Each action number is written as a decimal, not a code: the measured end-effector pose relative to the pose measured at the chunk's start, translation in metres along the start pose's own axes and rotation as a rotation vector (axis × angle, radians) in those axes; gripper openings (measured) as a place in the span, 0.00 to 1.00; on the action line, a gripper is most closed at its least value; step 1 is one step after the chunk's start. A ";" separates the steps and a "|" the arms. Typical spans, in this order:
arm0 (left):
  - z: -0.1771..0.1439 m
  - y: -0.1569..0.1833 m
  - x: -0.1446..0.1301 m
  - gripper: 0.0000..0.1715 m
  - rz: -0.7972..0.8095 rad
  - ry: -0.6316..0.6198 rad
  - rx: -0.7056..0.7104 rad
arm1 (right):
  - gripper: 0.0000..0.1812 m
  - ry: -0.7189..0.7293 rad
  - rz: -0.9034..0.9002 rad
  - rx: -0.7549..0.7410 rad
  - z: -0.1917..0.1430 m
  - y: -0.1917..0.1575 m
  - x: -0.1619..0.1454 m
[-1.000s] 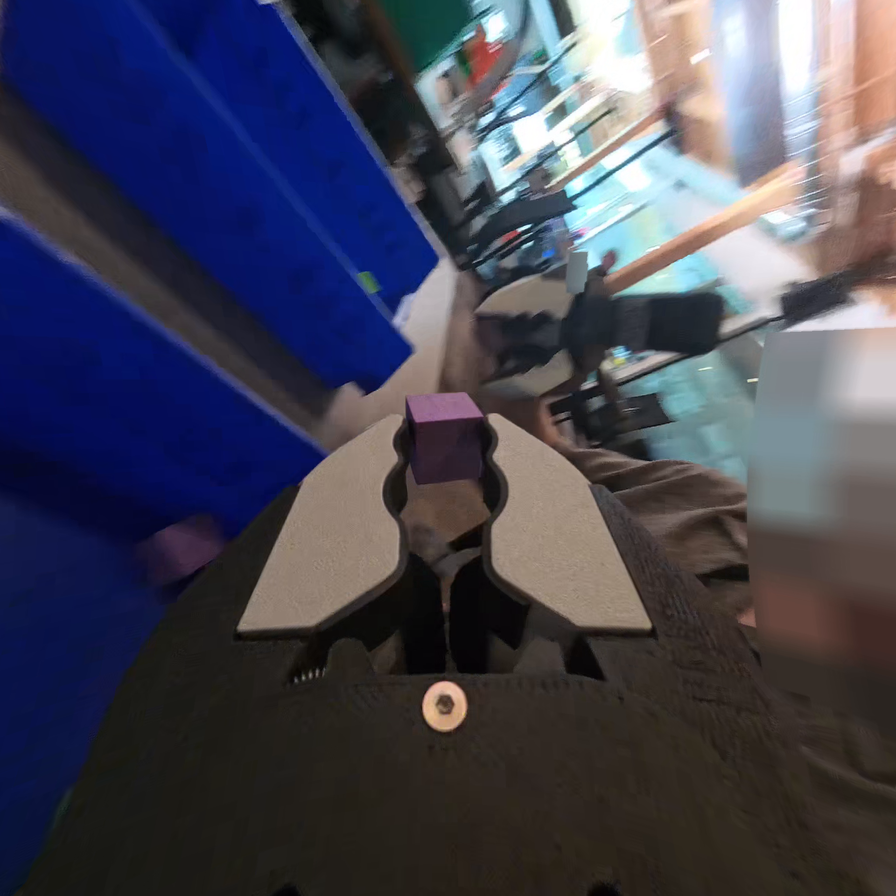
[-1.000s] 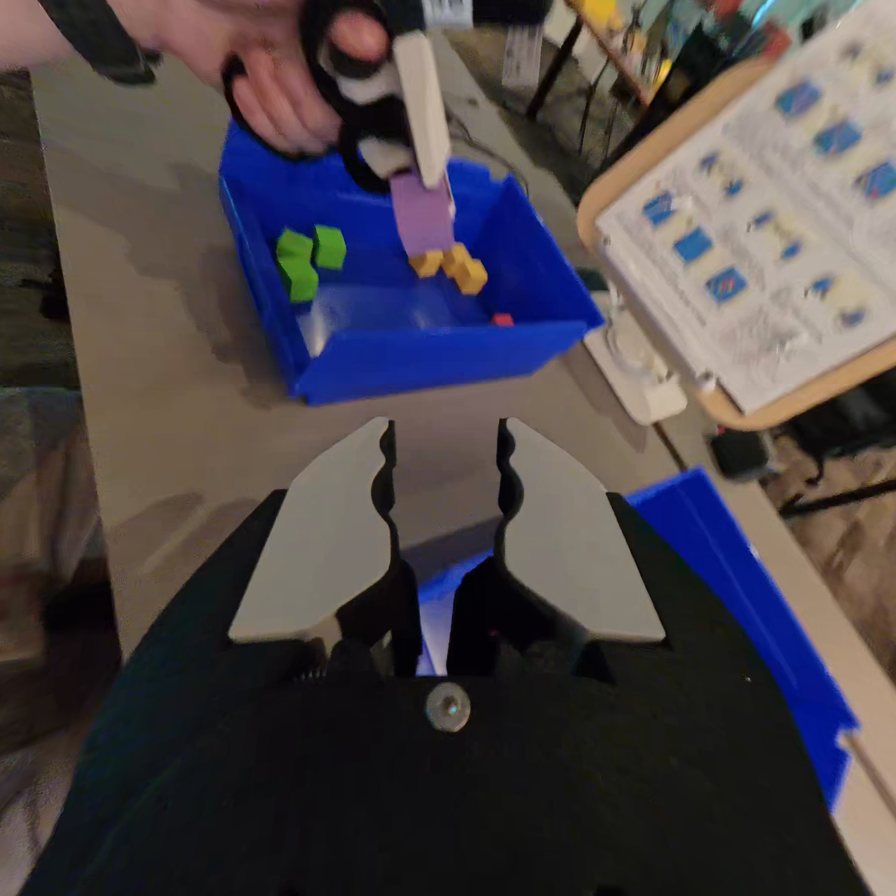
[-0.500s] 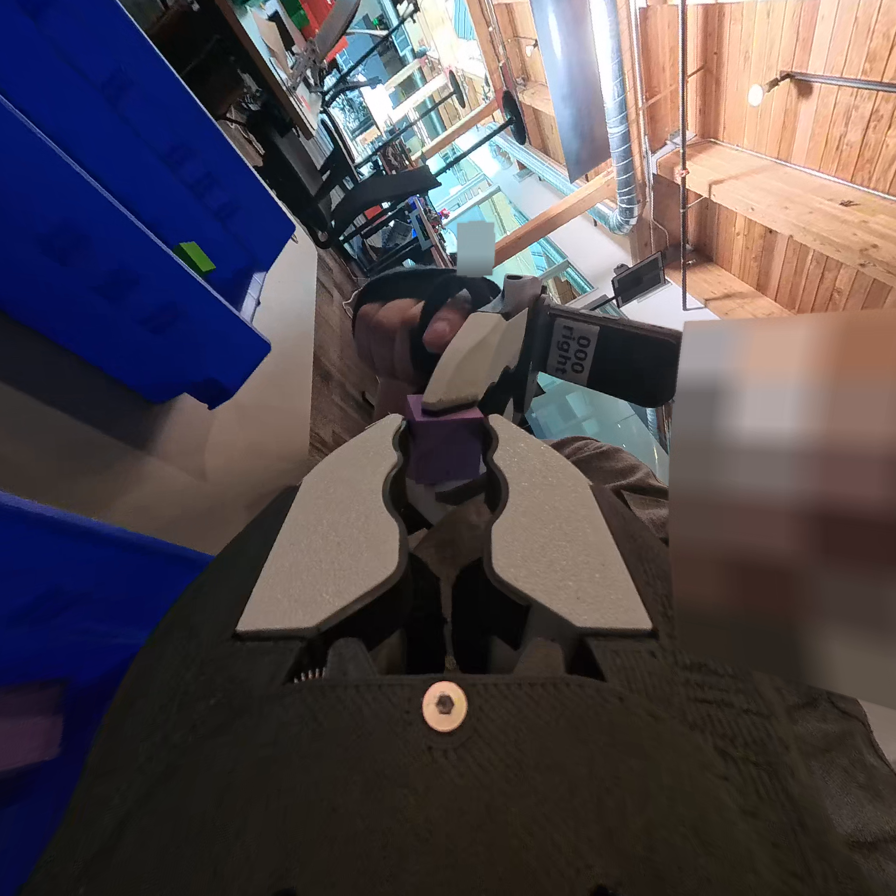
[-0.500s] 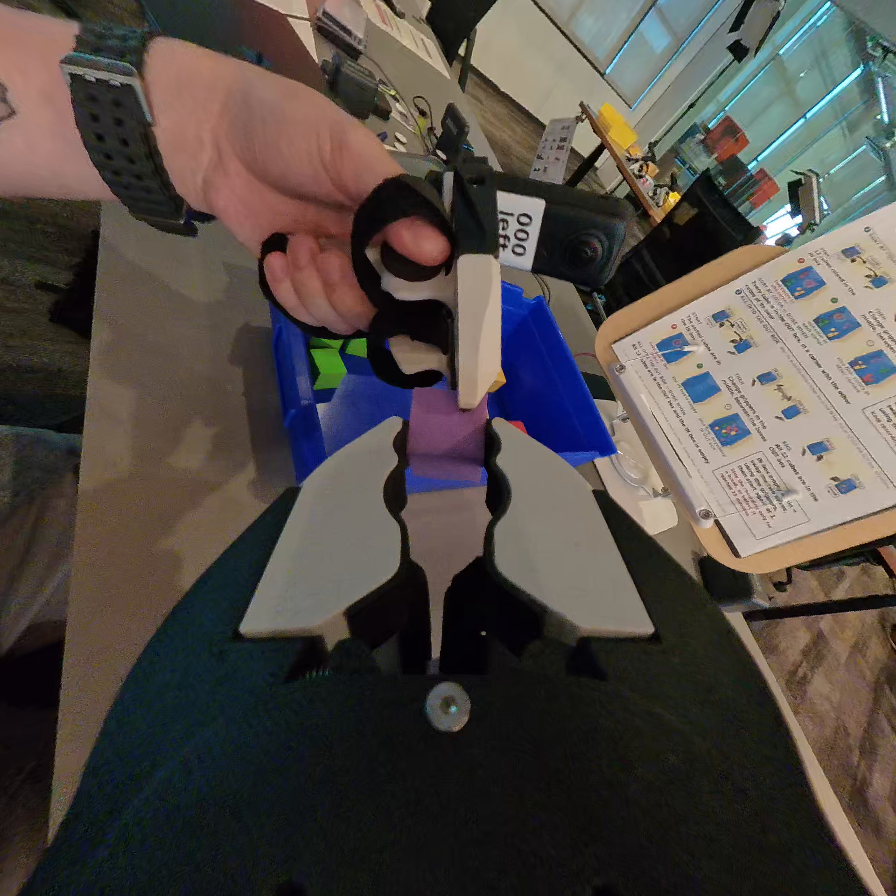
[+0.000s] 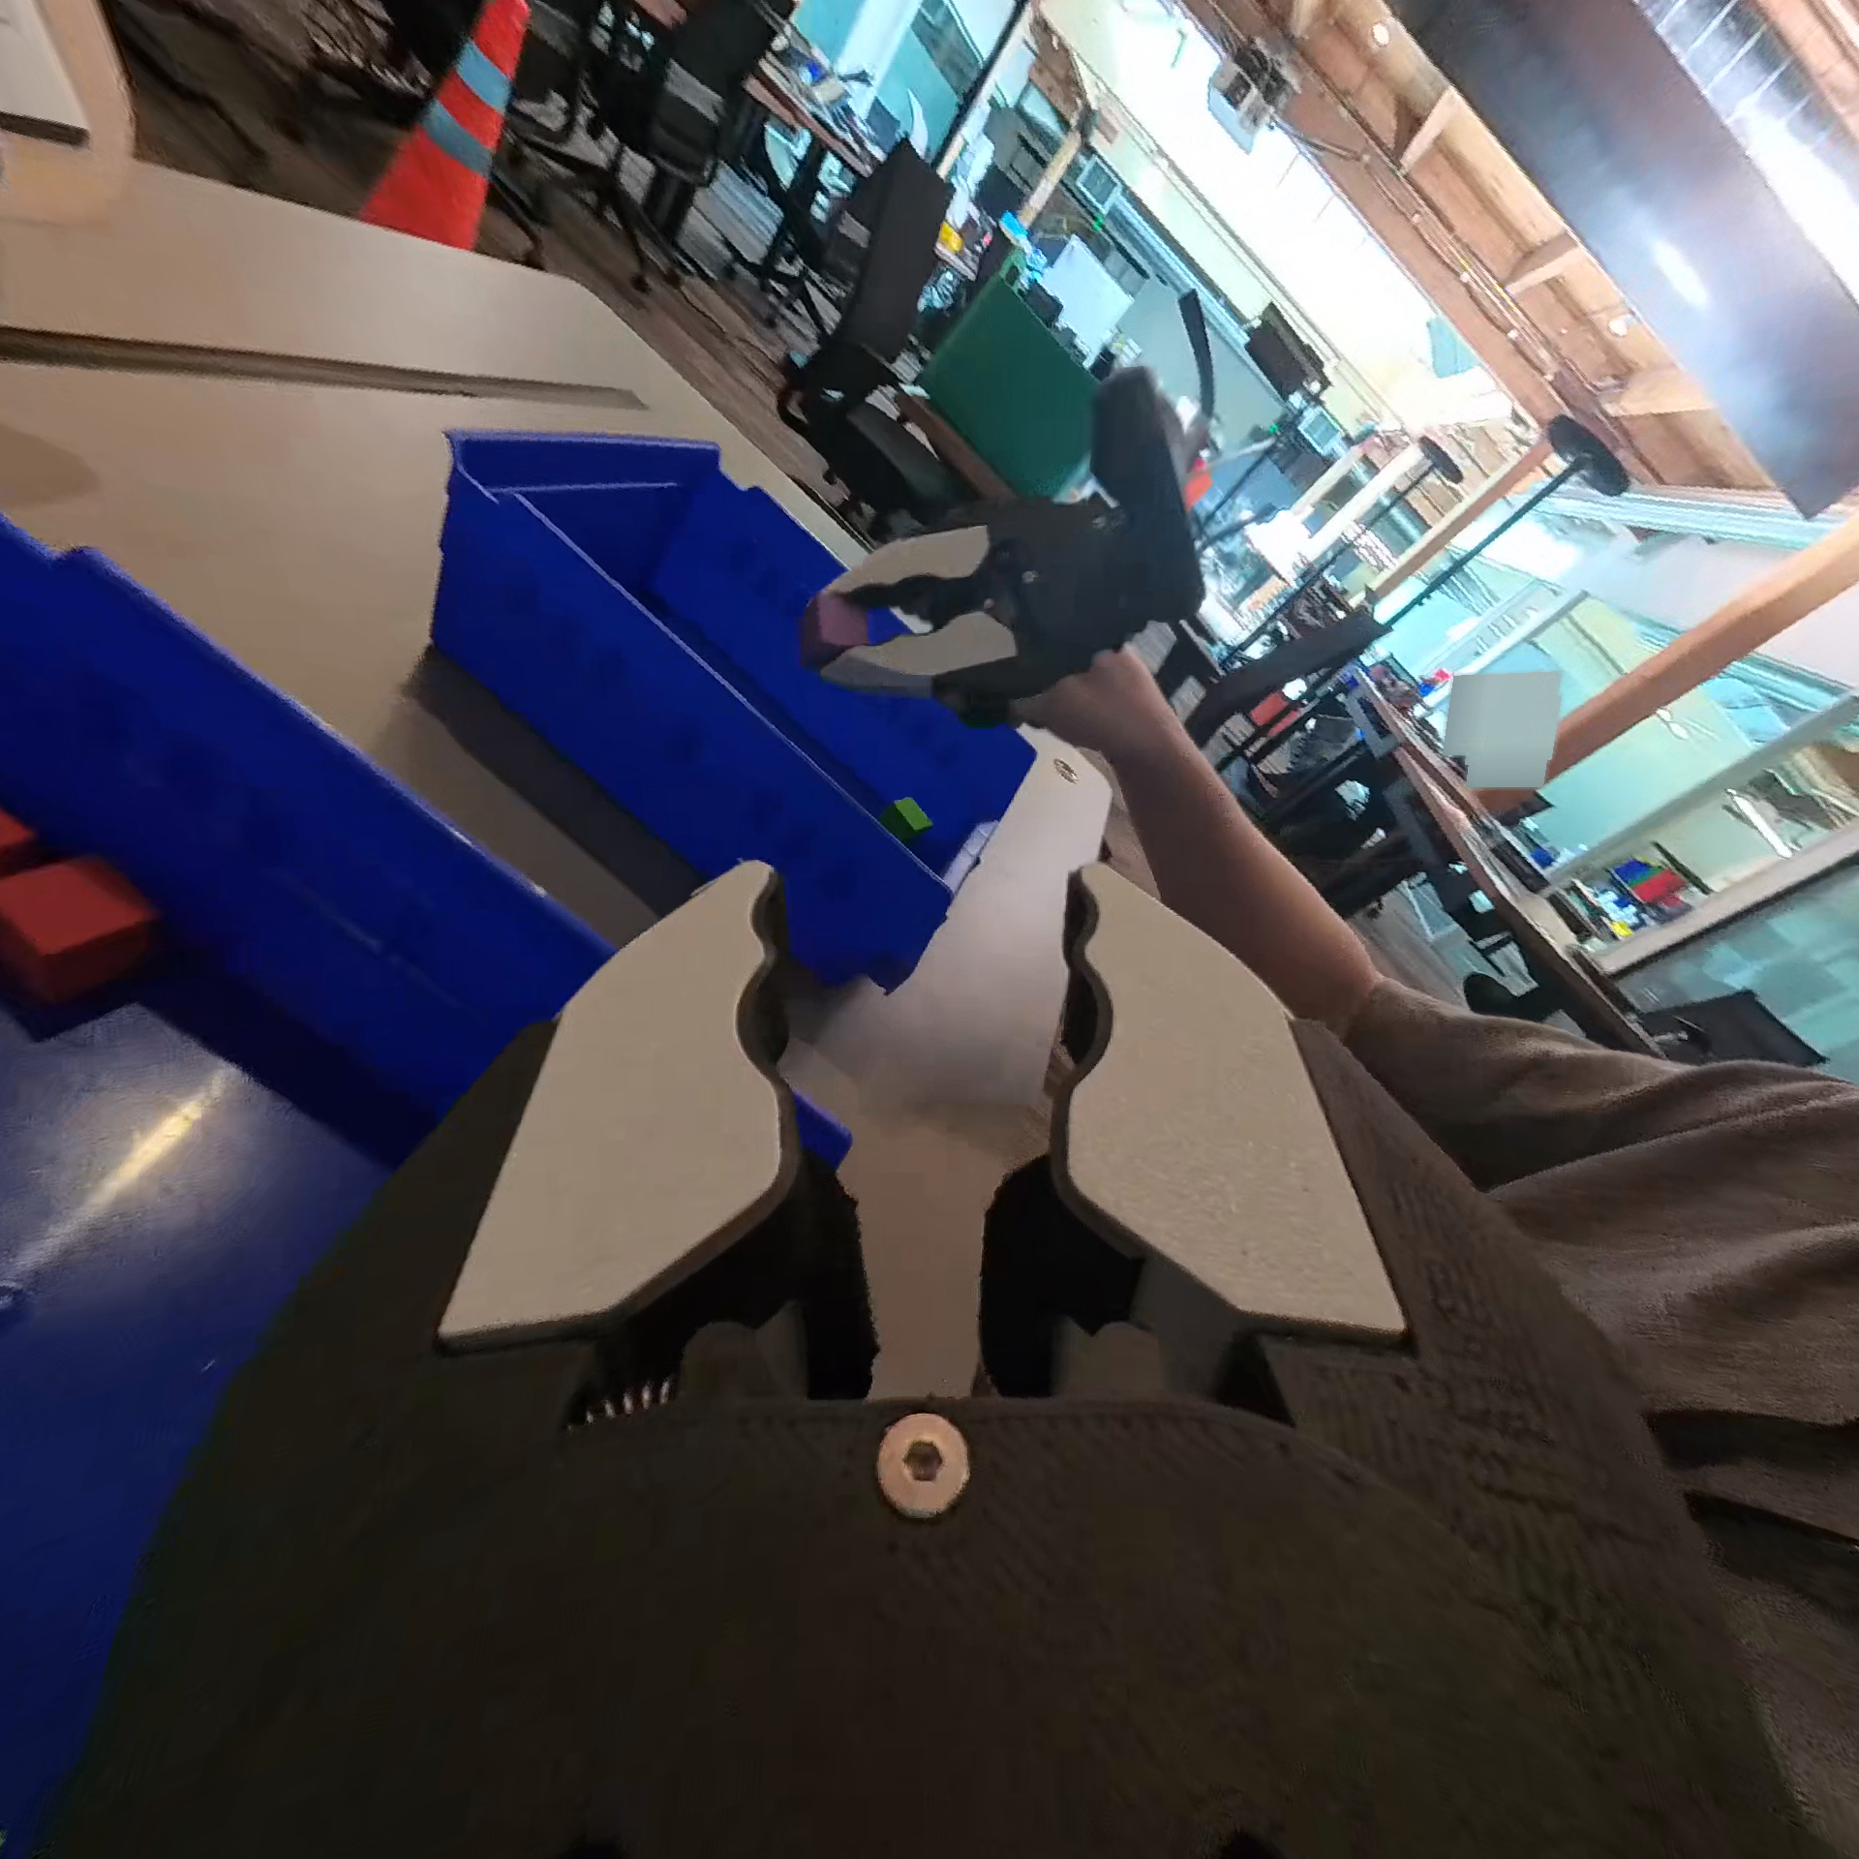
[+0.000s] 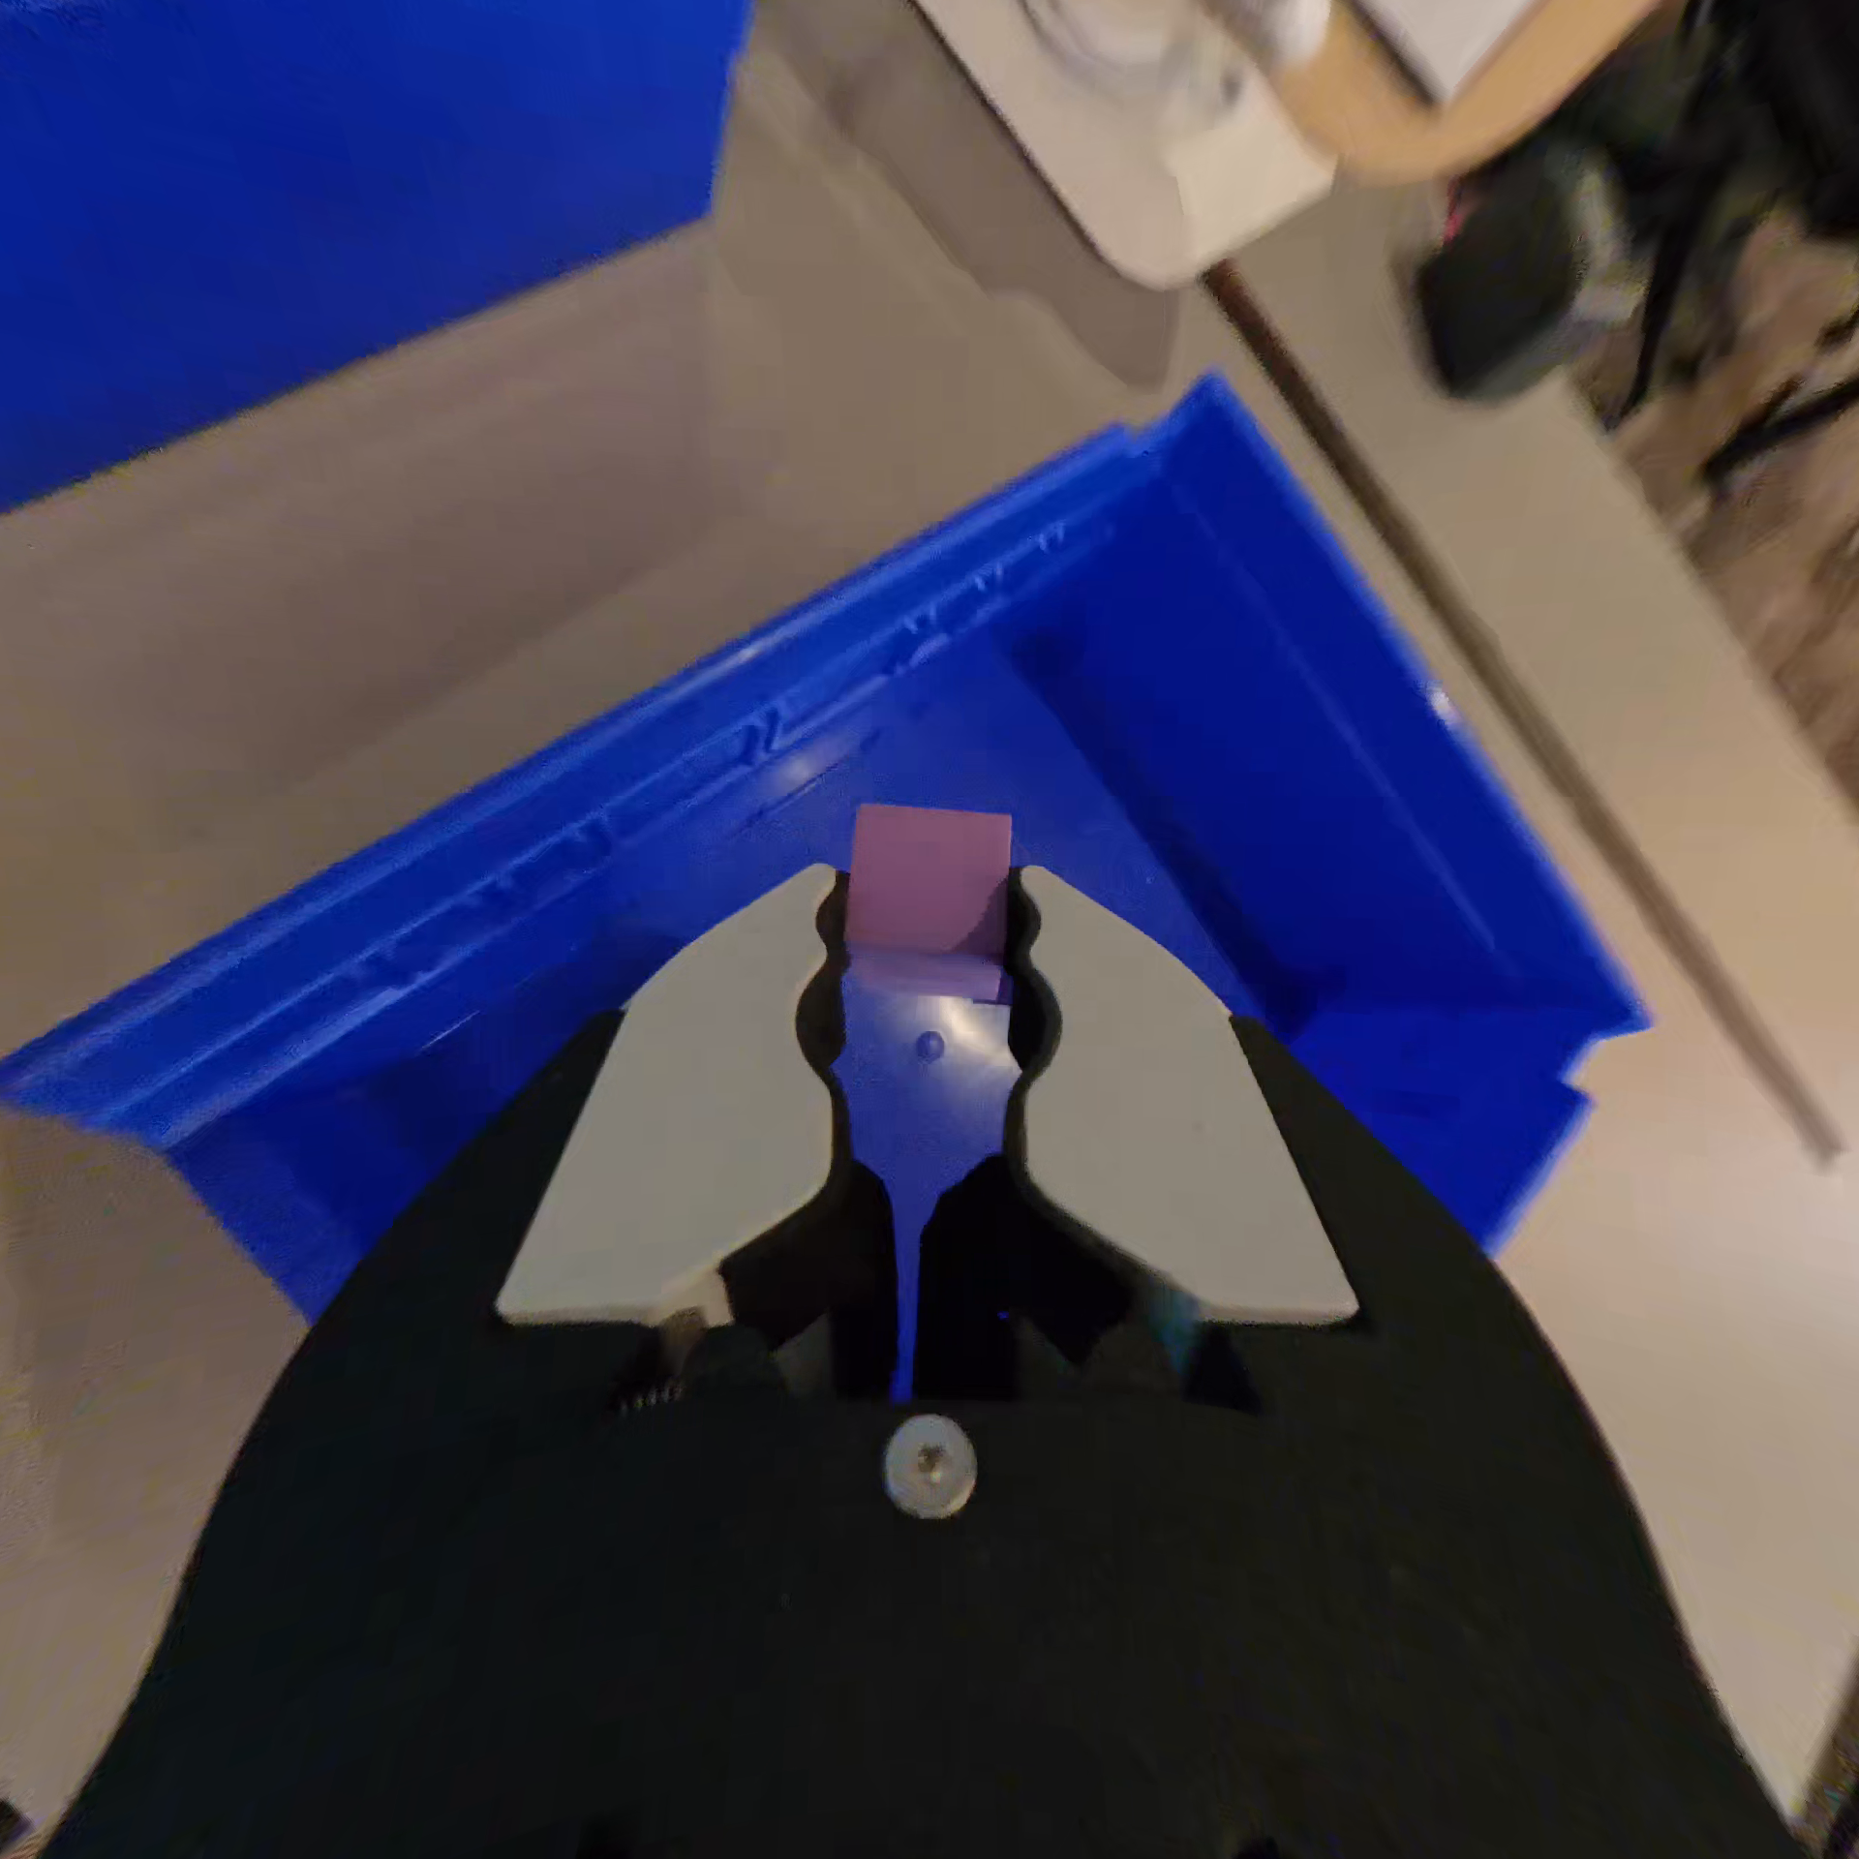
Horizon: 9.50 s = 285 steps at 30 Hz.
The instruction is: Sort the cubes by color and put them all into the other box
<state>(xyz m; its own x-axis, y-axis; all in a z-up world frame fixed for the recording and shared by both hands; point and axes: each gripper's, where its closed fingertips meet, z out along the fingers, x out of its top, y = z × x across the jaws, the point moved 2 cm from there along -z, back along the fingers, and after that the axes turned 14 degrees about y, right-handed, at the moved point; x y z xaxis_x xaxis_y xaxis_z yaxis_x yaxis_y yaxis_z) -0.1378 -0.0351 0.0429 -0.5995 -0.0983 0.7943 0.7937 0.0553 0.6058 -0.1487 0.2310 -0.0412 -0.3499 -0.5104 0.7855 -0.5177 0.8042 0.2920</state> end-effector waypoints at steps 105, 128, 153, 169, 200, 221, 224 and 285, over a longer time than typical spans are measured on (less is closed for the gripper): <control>-0.006 0.007 -0.030 0.16 -0.438 -0.378 -0.352 | 0.23 0.551 -0.395 0.097 -0.038 -0.180 0.112; -0.002 0.012 0.014 0.12 -0.159 -0.066 -0.229 | 0.15 0.314 -0.357 -0.001 -0.067 -0.102 0.091; -0.032 -0.003 0.032 0.12 0.480 0.080 0.212 | 0.15 -0.542 0.000 0.215 0.067 0.026 -0.047; -0.066 -0.112 0.023 0.23 0.654 -0.388 0.682 | 0.25 -0.469 0.011 0.157 0.044 0.032 -0.019; -0.054 -0.202 -0.020 0.18 0.410 -1.327 0.578 | 0.23 -0.066 -0.156 0.062 -0.064 -0.048 -0.006; 0.017 0.045 -0.049 0.18 -0.310 -0.843 -0.533 | 0.21 0.617 -0.526 0.287 -0.035 -0.198 0.148; 0.020 0.048 -0.050 0.18 -0.278 -0.840 -0.550 | 0.16 0.619 -0.533 0.293 -0.038 -0.199 0.148; 0.008 -0.179 0.010 0.28 0.992 -1.046 0.354 | 0.24 -0.298 -0.181 0.050 -0.025 0.011 -0.006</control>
<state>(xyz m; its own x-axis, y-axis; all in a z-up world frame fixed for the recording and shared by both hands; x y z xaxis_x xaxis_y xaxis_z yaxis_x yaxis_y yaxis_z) -0.2865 -0.0382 -0.0571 0.2357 0.8568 0.4587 0.9398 -0.0808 -0.3320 -0.1324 0.2508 -0.0292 -0.4578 -0.7159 0.5272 -0.6270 0.6804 0.3794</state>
